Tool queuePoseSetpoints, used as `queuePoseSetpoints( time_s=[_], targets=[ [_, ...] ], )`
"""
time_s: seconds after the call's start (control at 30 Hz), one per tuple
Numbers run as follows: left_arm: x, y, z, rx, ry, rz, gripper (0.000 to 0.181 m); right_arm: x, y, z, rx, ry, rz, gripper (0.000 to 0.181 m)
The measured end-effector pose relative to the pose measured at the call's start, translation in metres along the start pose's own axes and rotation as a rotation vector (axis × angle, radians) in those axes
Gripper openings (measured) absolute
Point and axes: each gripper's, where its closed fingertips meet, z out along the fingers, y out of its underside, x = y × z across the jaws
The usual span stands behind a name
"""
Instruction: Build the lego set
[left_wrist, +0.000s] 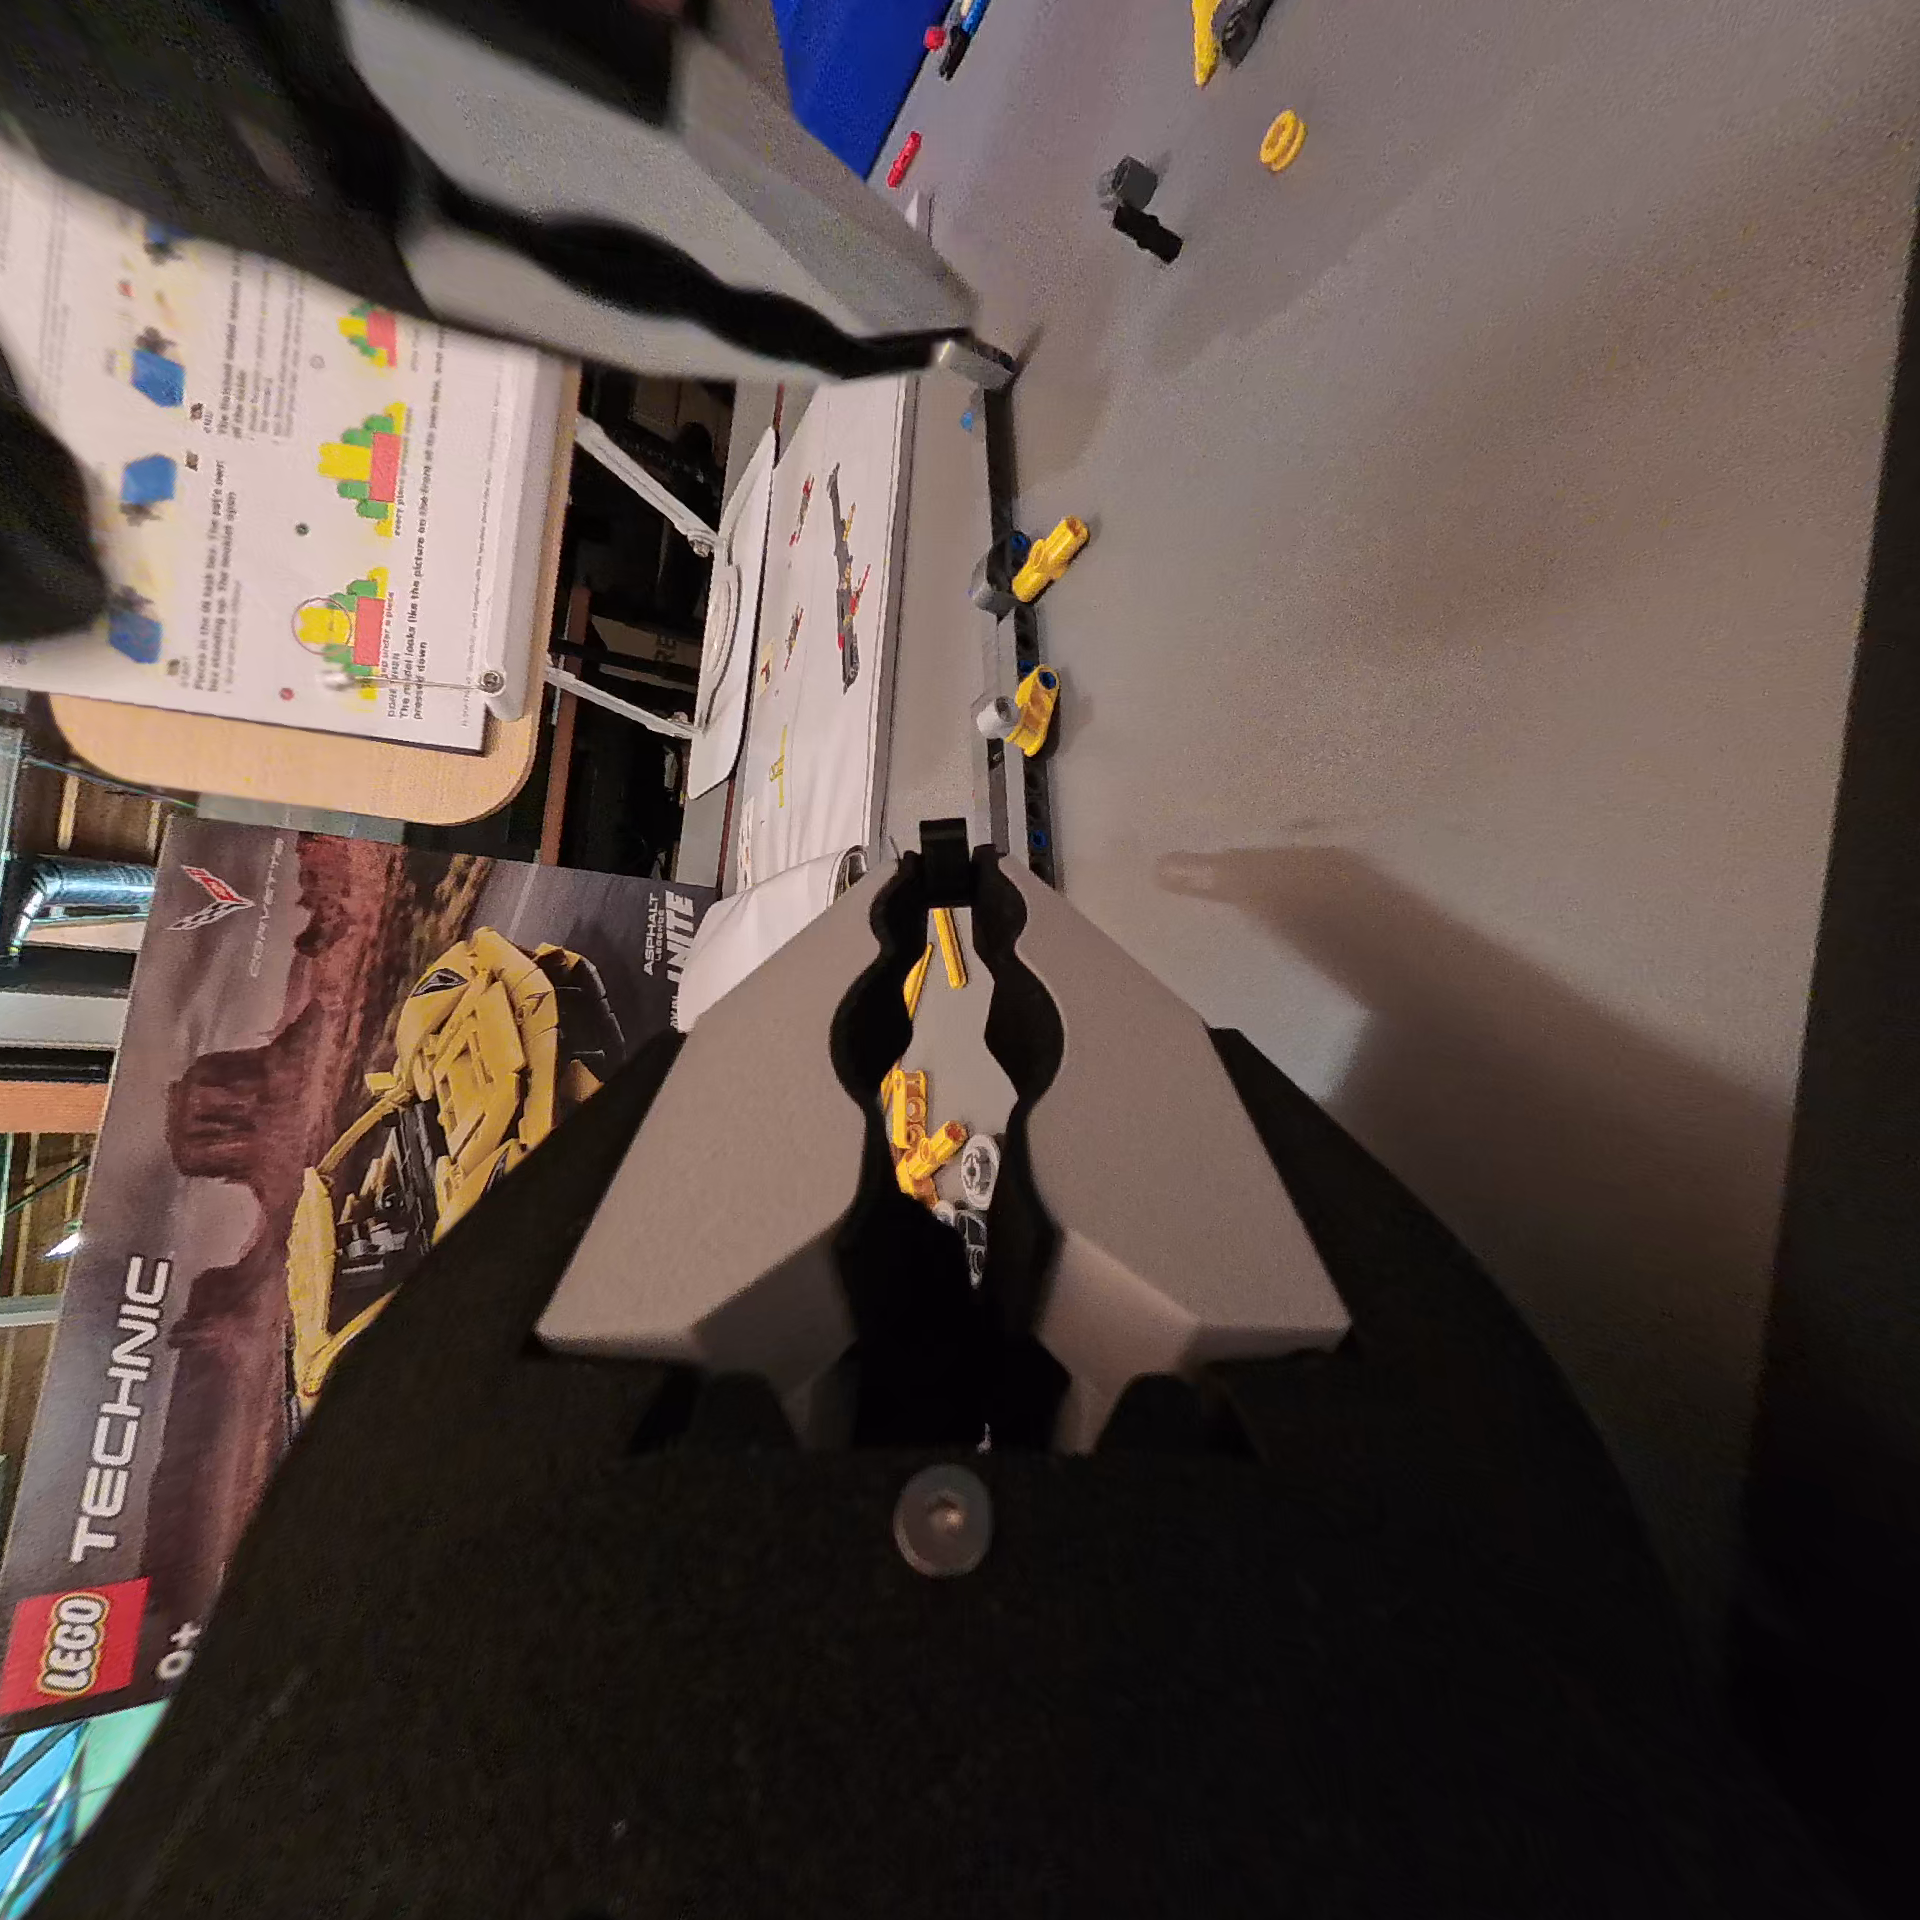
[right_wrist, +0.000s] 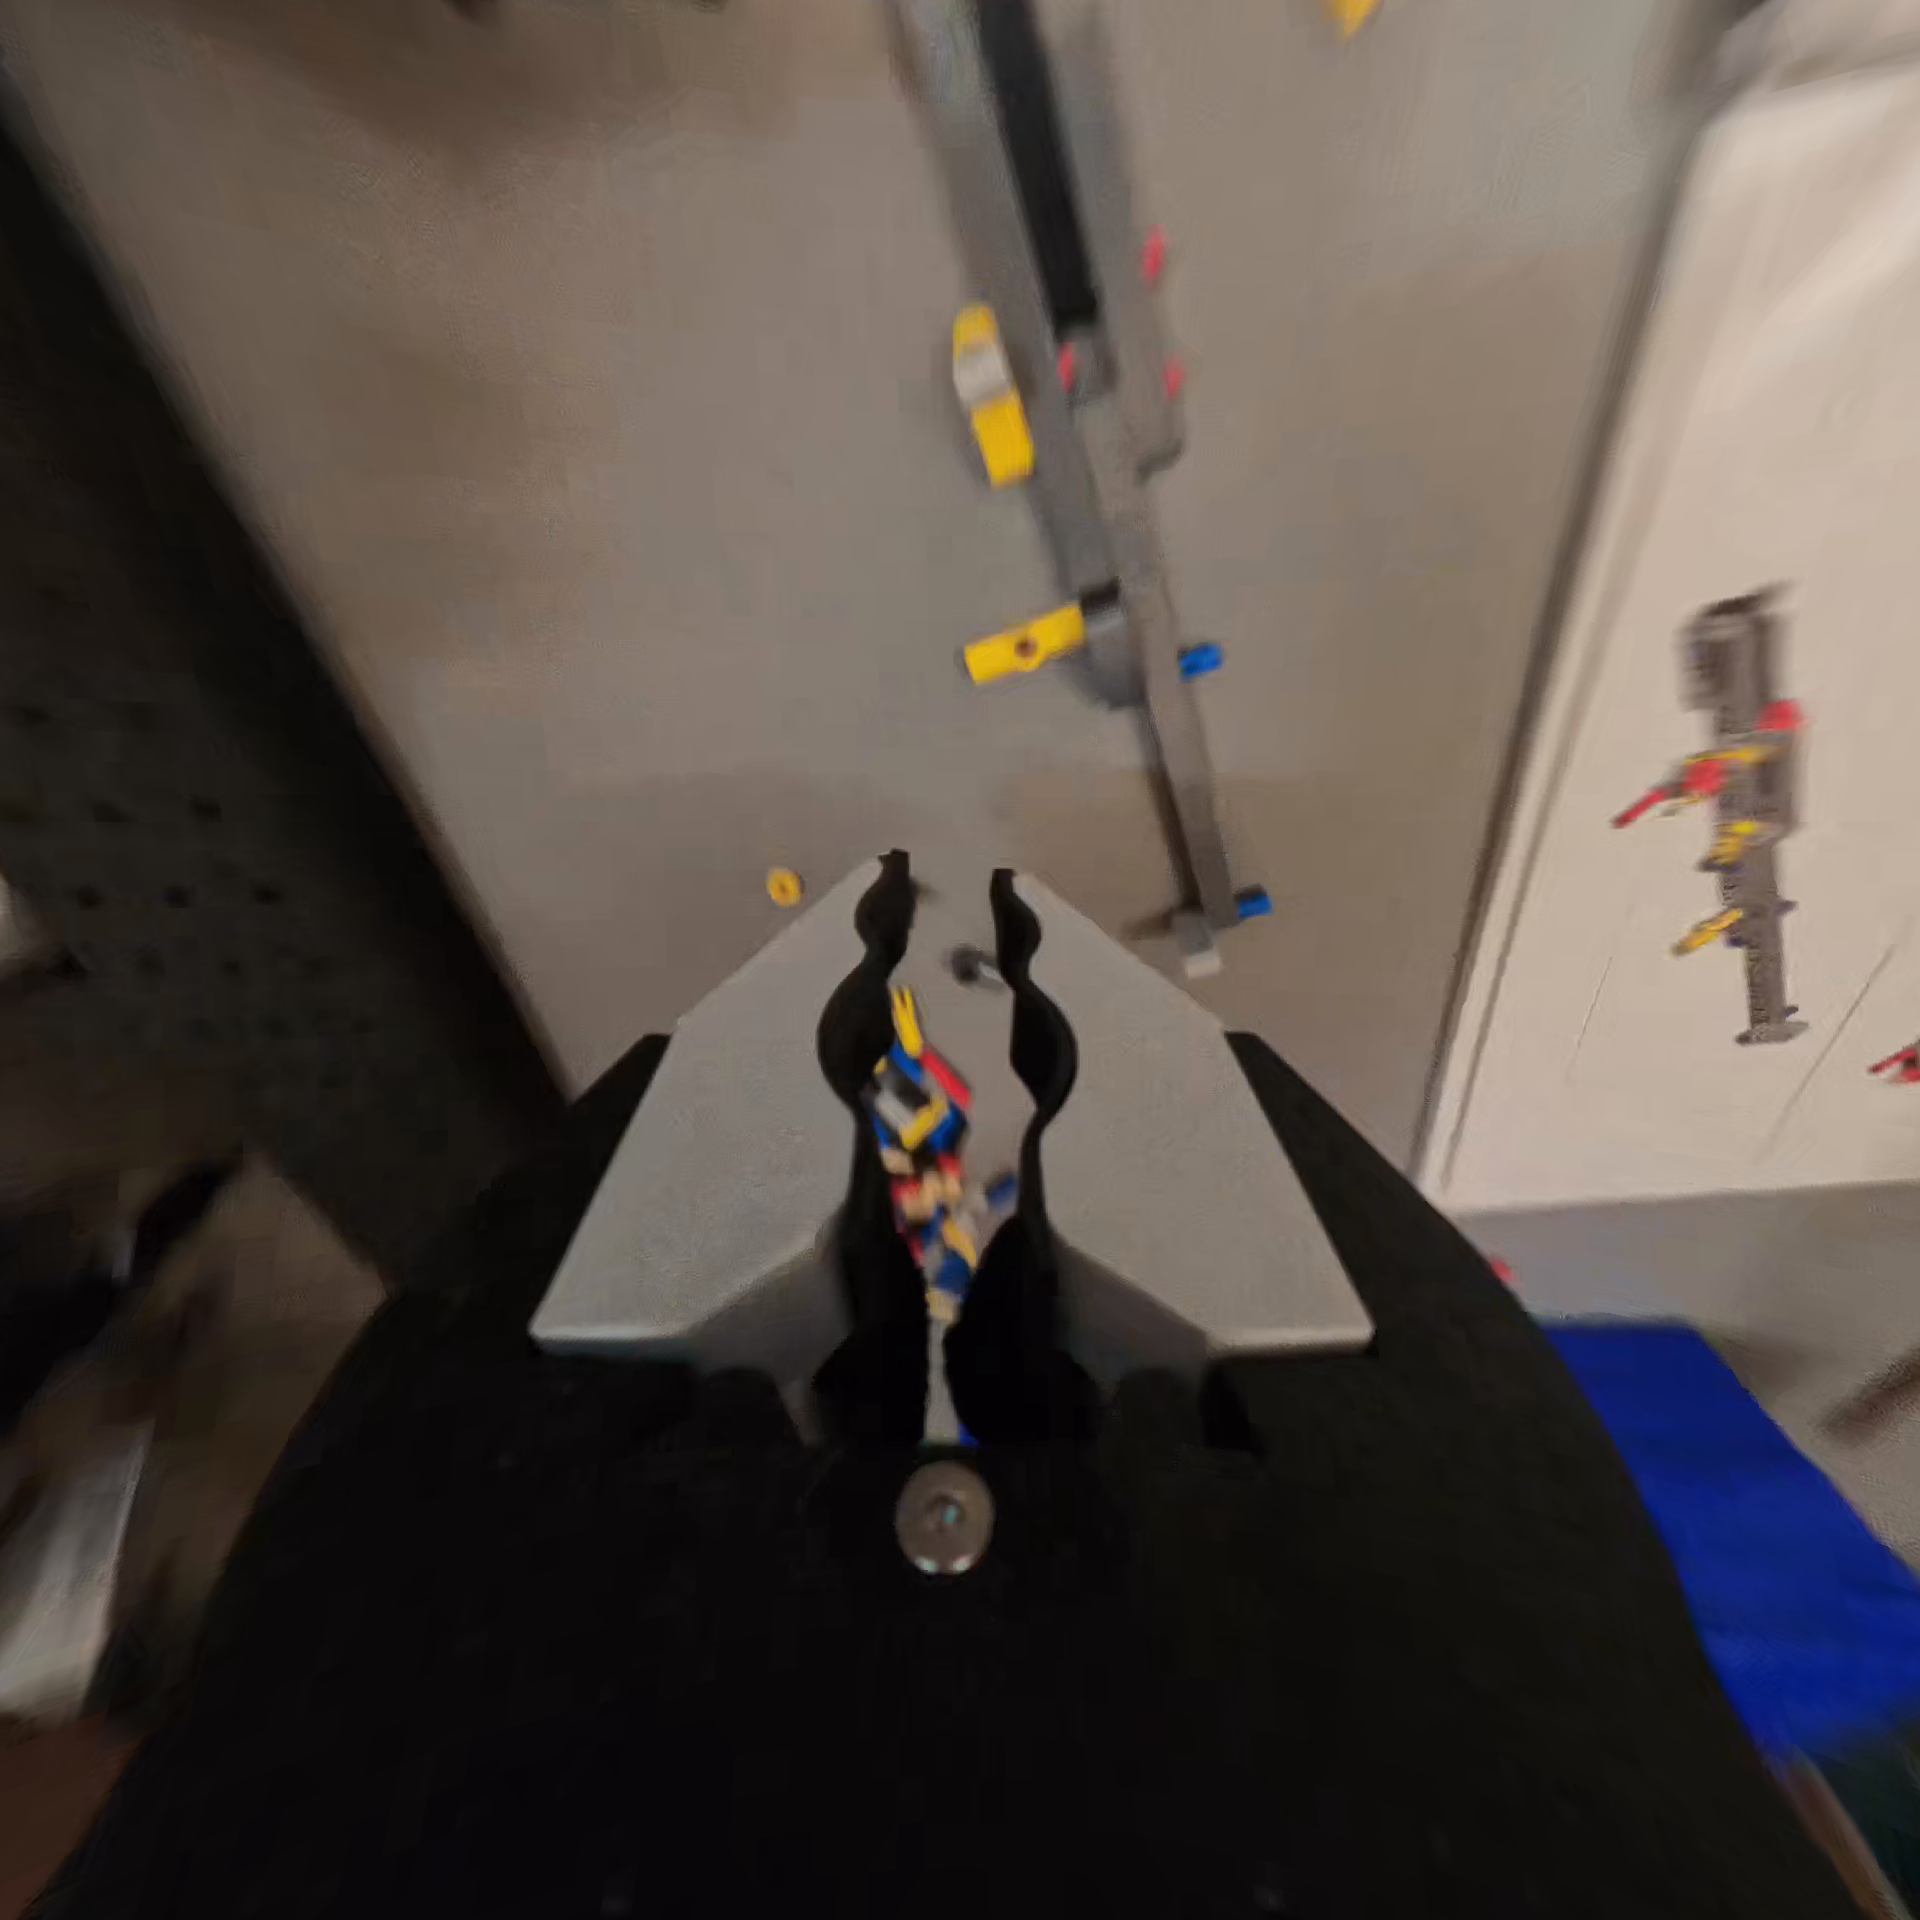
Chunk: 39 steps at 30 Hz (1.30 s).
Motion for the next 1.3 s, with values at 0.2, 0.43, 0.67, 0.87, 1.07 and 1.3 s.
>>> queuePoseSetpoints(
  time_s=[0.2,0.43,0.67,0.87,1.07,1.3],
  targets=[
    [0.002,-0.006,0.001,0.014,0.012,-0.017,0.006,-0.013,0.038,-0.016,0.682,0.062,0.357,0.043],
    [0.002,-0.008,0.001,0.019,0.009,-0.016,0.007,-0.017,0.033,0.006,0.612,0.295,0.237,0.014],
    [0.001,-0.003,0.002,0.006,0.012,-0.025,0.007,-0.015,0.024,0.026,0.529,0.150,0.206,0.016],
    [0.003,-0.004,0.002,0.010,0.023,-0.021,0.006,-0.011,0.027,0.034,0.463,0.161,0.179,0.015],
    [0.004,-0.003,0.002,0.006,0.027,-0.022,0.006,-0.010,0.027,0.035,0.455,0.141,0.177,0.015],
    [0.004,-0.003,0.002,0.007,0.027,-0.019,0.006,-0.010,0.029,0.039,0.432,0.133,0.174,0.013]
  ],
)
